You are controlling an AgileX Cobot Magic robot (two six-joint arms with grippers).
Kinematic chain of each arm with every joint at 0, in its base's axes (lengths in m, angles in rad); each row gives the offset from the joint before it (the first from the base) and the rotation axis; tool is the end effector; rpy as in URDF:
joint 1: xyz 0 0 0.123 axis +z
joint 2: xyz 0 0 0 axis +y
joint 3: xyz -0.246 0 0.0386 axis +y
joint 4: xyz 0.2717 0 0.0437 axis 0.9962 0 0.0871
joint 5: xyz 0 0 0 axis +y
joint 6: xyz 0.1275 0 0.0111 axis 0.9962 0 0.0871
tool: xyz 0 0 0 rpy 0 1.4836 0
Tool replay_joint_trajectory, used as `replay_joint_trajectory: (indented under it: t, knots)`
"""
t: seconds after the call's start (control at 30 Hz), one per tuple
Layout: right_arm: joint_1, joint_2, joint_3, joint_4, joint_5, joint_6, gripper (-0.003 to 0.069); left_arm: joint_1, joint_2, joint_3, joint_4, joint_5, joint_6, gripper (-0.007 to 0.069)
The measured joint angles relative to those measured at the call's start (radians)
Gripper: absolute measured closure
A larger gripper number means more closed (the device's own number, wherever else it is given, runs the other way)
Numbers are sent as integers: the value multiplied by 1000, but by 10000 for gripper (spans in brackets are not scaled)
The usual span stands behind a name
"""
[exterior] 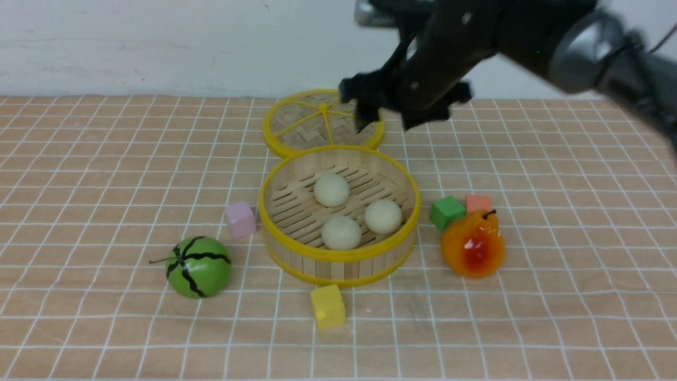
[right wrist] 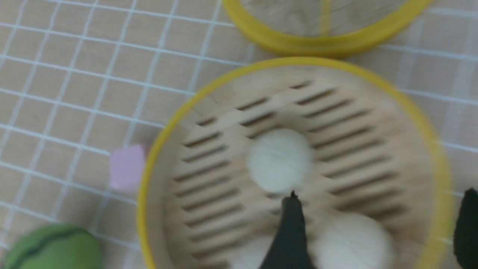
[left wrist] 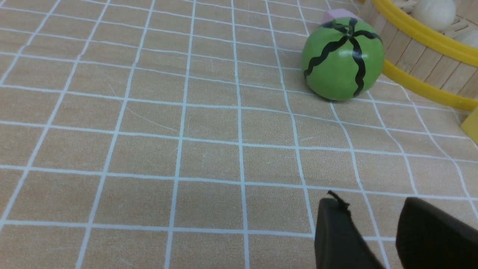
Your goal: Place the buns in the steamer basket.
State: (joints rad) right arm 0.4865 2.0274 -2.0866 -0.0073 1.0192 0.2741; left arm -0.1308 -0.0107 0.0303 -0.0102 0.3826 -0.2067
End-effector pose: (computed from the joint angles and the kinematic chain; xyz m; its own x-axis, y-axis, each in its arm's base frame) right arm 0.4370 0.2302 0.2884 -0.7765 -0.1087 -0.6206 -0.2663 0.9493 0.1670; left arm 0.1465 -0.0198 0.1576 -0.3288 -0.1731 -0.9284 0.0650 0.9766 -0.2051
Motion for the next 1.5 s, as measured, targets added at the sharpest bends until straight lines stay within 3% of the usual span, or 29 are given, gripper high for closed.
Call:
replay_joint_trajectory:
  t: [0.13,0.23,0.33,0.6,1.03,1.3,1.5]
  knots:
    - [-6,-123,0,-105,167,-5,279,0,0,0,0,0,0,386]
    - [-8,-256,1,-145,231,-4,526,0,0,0,0,0,0,386]
    - [-8,-362,30,-143,234,46,665,0,0,0,0,0,0,386]
    - [-8,-671,283,-147,239,103,679,0,0,0,0,0,0,386]
    - [-8,-1465,1075,-173,68,104,680,0,0,0,0,0,0,386]
    - [-8,-1643,1342,-174,53,104,678,0,0,0,0,0,0,386]
    - [-8,-1659,1421,-174,54,105,678,0,0,0,0,0,0,386]
